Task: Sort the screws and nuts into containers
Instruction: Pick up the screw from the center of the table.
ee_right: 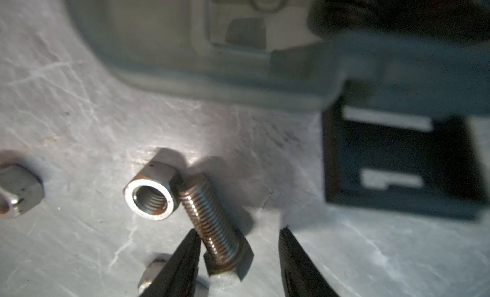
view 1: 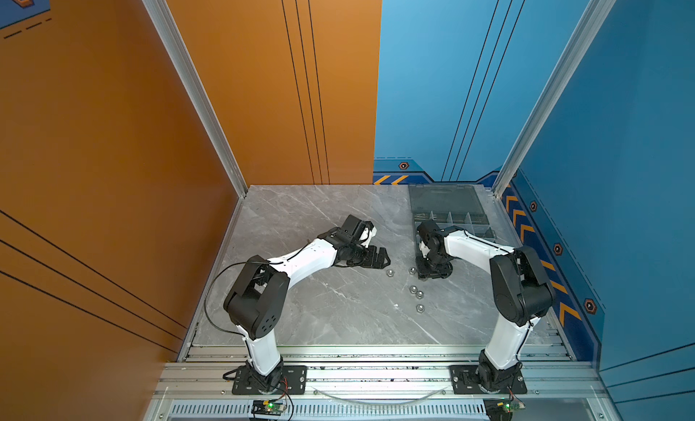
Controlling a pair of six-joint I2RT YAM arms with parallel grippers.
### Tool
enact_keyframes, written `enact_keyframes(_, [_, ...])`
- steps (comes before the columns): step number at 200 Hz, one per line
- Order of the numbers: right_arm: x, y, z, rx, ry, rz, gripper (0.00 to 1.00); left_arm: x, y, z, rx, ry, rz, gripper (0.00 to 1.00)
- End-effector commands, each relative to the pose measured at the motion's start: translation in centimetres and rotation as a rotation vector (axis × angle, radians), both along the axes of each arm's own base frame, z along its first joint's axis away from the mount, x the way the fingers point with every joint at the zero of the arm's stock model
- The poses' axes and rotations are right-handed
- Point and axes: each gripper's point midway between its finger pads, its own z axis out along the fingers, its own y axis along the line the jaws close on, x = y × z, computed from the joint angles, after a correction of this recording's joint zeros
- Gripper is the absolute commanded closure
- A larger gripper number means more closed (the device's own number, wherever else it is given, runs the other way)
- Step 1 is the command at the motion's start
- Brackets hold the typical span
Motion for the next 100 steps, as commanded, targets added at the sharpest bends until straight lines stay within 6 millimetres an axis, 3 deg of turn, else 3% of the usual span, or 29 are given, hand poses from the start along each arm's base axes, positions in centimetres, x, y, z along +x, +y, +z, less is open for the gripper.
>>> enact_keyframes(1, [0.4, -0.2, 0.1, -0.033, 0.000, 0.020, 0.51, -0.5, 0.5, 0.7, -0.008, 0.002, -0.008, 0.02])
enact_keyframes(45, [-0.2, -0.2, -0.3, -0.033, 0.025, 0.022, 0.58, -0.4, 0.8, 0.5, -0.006, 0.004, -0.001, 0.02])
enact_keyframes(100, [-0.8, 0.2, -0.4, -0.005, 0.043, 0.016, 0.91, -0.5, 1.0, 0.5, -0.003, 0.004, 0.002, 0.02])
